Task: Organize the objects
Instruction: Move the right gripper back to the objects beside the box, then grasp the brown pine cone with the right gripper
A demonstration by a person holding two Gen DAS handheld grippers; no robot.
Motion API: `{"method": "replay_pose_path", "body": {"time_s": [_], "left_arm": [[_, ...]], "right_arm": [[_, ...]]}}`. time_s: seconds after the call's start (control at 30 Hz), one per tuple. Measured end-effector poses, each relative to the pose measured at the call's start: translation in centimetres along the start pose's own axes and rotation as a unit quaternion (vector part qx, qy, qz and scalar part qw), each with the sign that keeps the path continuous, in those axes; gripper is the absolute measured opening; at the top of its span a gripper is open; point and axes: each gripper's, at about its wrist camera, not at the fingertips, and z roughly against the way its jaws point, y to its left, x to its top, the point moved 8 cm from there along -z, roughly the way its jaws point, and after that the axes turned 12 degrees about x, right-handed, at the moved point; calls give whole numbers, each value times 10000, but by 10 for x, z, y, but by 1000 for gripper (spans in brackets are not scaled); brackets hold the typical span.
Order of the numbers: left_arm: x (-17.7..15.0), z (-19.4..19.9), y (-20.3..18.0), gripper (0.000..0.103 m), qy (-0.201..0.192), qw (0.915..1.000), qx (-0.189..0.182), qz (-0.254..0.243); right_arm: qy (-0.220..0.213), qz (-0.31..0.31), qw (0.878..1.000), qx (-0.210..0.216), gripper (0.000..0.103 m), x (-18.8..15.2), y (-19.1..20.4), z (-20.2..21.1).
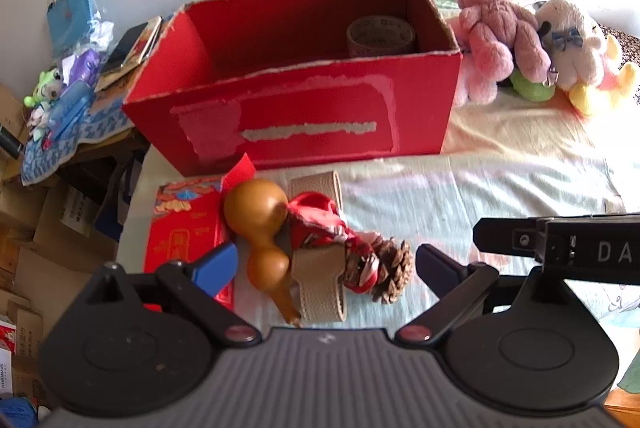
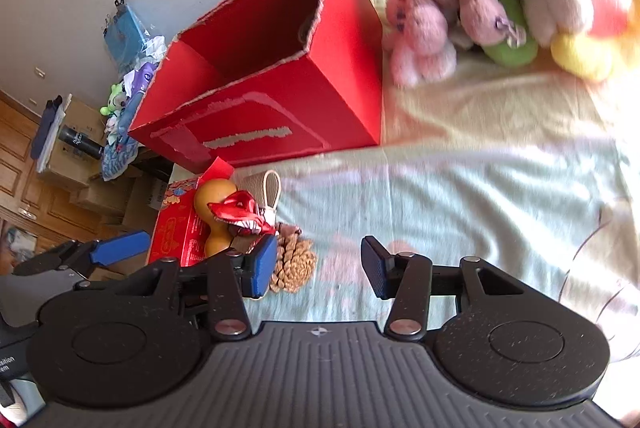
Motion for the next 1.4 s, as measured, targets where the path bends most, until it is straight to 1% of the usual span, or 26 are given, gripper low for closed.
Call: {"method": "replay_pose_path", "body": {"time_s": [0.17,0.3,0.4,0.53,0.63,0.7,0.73,0.87,1.0,1.07,1.1,1.17,1.27,1.33,1.4], "left_arm": [[-13,-5,3,96,65,9995,-304,25],[-27,-9,4,95,19,9969,-785,18],[-35,-10,2,93,-23,9926,-1215,-5],[-37,-14,-1,91,-69,9864,-1638,87],[-39,-16,-8,90,-8,9787,-2052,100],[-41,-12,-13,89,-59,9743,-2252,39],[-40,-10,-15,89,-127,9728,-2313,-3],[-31,-4,-18,89,-420,9721,-2301,-165],[-29,-1,-22,89,-454,9656,-2530,-396],[-35,-1,-22,89,-411,9634,-2594,-528],[-38,-2,-24,89,-357,9629,-2609,-589],[-44,-4,-26,89,-234,9601,-2698,-696],[-48,-6,-37,89,-114,9543,-2874,-811],[-48,-6,-46,89,-159,9548,-2834,-884],[-48,-13,-52,89,-142,9582,-2705,-921]], "right_arm": [[162,-262,9994,185,50,-11,-7,-6],[215,-548,9976,356,49,-16,-15,-12],[284,-755,9951,580,49,-17,-18,-18],[352,-918,9916,837,49,-15,-18,-28],[418,-1011,9899,900,49,-14,-19,-38],[455,-1009,9895,926,49,-12,-19,-43],[461,-1016,9891,961,49,-11,-20,-44],[553,-1145,9856,1118,51,-7,-23,-52],[681,-1238,9835,1125,52,-9,-27,-62],[773,-1344,9812,1153,49,-11,-30,-65],[814,-1419,9788,1234,49,-12,-32,-66],[825,-1553,9752,1343,44,-11,-34,-64],[805,-1540,9752,1373,40,-8,-36,-59],[794,-1534,9752,1383,38,-7,-36,-56],[756,-1522,9763,1343,38,-6,-39,-51]]}}
